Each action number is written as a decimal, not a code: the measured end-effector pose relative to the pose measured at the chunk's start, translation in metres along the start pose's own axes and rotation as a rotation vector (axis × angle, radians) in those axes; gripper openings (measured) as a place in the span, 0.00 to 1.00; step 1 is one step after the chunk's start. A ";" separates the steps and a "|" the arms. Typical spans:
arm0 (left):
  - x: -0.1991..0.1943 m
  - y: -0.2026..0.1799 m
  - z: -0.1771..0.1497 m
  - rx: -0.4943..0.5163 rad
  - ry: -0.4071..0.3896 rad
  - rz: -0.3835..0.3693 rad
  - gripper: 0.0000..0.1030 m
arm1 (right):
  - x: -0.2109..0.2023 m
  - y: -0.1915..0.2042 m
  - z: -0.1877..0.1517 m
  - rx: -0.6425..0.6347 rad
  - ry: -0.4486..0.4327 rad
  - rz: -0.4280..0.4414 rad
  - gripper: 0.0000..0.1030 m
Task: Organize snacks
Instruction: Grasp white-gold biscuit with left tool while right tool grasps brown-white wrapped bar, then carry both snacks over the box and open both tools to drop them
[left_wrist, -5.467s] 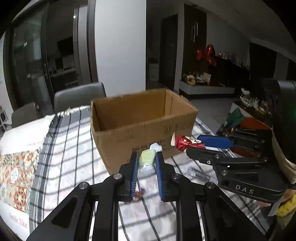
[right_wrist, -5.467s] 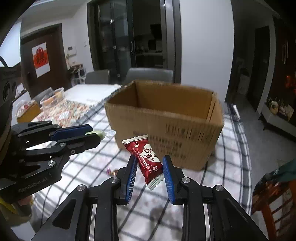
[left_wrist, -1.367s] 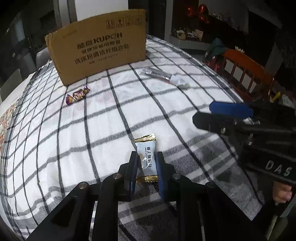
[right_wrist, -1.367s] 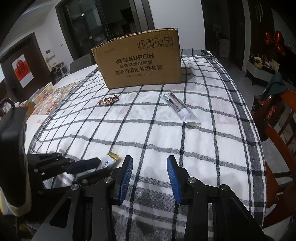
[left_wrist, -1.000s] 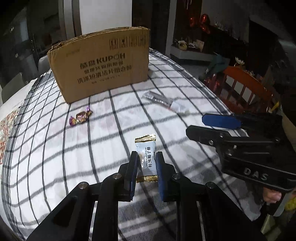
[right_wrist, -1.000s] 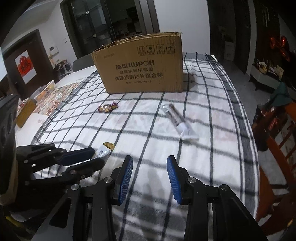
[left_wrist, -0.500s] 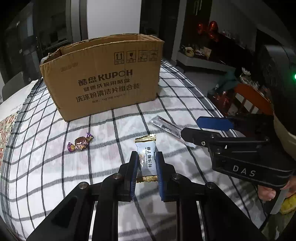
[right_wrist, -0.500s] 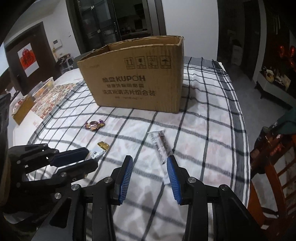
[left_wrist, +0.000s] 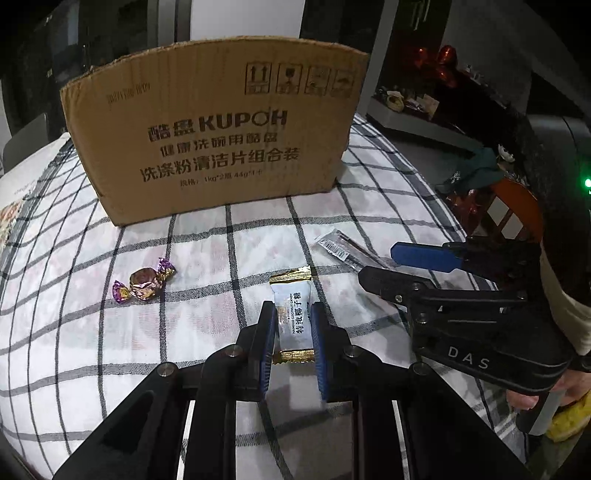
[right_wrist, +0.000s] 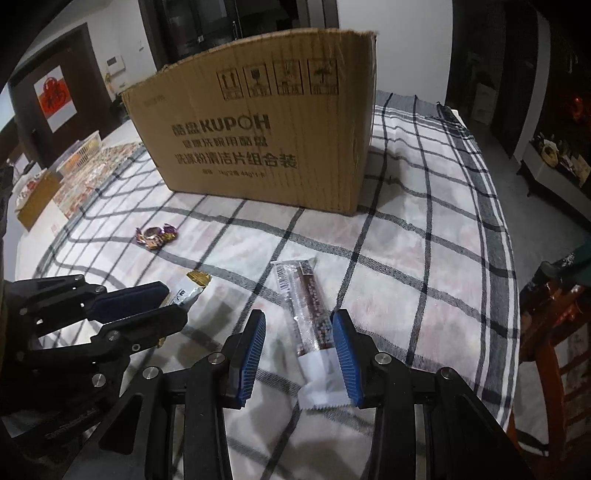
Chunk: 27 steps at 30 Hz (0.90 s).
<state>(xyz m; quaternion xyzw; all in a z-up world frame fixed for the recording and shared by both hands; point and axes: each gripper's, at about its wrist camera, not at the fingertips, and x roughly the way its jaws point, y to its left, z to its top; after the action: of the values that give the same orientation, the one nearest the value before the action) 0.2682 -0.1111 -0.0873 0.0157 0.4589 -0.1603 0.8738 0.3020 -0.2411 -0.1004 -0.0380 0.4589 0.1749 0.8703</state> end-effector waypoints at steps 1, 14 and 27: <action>0.001 0.001 0.000 0.000 0.002 0.000 0.20 | 0.002 0.000 0.001 -0.006 0.004 -0.007 0.38; 0.010 0.007 0.005 -0.010 0.007 0.003 0.20 | 0.015 0.003 0.003 -0.046 0.018 -0.052 0.25; -0.015 0.011 0.003 -0.006 -0.039 0.000 0.19 | -0.018 0.012 0.001 -0.012 -0.064 -0.058 0.20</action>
<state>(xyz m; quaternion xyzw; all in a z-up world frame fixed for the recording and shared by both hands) 0.2658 -0.0972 -0.0744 0.0101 0.4423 -0.1592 0.8826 0.2893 -0.2346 -0.0836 -0.0509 0.4286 0.1532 0.8889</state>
